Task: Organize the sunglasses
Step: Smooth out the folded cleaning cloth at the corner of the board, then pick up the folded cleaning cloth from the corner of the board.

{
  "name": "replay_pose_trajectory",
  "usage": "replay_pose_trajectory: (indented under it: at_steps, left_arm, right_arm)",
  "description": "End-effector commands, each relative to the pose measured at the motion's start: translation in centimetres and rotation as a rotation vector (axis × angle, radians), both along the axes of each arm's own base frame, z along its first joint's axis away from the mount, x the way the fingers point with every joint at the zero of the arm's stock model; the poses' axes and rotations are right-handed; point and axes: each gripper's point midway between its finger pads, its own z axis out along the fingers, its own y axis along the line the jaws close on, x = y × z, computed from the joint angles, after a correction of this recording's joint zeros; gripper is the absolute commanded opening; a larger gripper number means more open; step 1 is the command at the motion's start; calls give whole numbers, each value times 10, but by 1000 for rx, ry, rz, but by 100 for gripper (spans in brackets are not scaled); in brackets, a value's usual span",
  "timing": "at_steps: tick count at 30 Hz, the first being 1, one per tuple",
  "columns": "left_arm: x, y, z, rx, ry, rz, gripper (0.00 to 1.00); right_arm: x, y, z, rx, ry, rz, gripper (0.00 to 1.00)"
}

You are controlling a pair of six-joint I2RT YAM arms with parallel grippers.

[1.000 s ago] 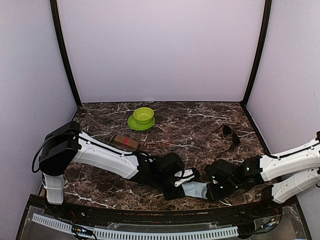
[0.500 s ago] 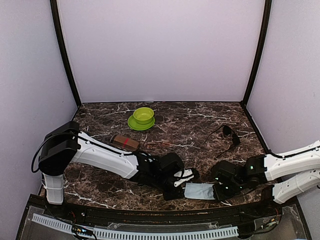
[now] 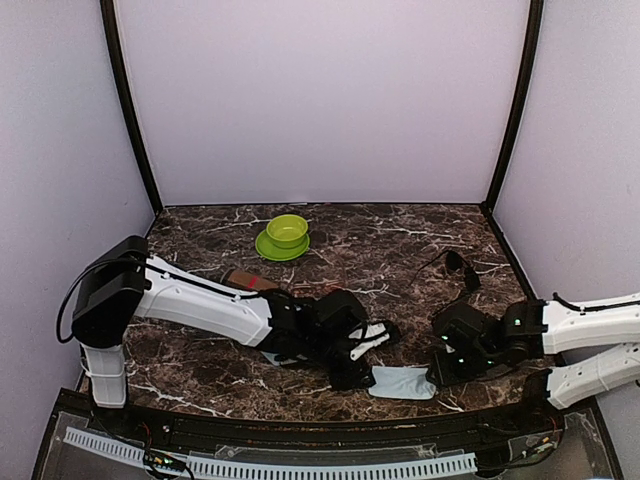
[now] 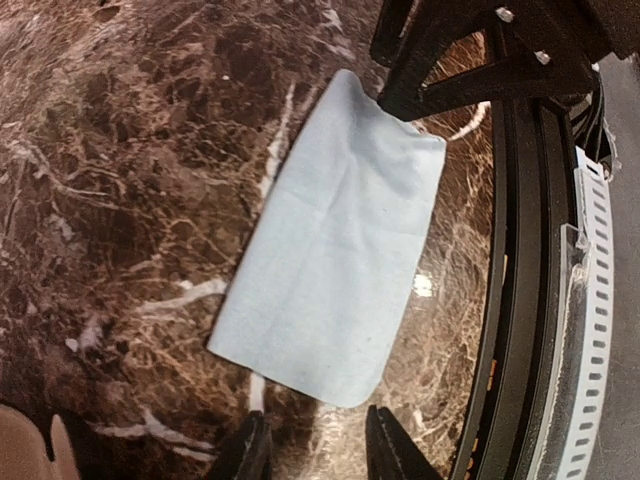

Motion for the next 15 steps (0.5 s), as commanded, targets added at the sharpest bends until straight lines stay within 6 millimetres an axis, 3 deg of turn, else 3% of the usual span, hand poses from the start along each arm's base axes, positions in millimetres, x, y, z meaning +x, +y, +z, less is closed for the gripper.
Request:
replay_pose_trajectory:
  at_steps: [1,7,15]
  left_arm:
    - [23,-10,27,-85,57,54,35]
    - [33,-25,24,-77,43,44,36]
    - [34,-33,5,-28,51,3,35]
  right_arm:
    - [18,2,8,89,-38,-33,35]
    - [27,-2,2,88,-31,-36,36]
    - [28,-2,-10,82,1,-29,35]
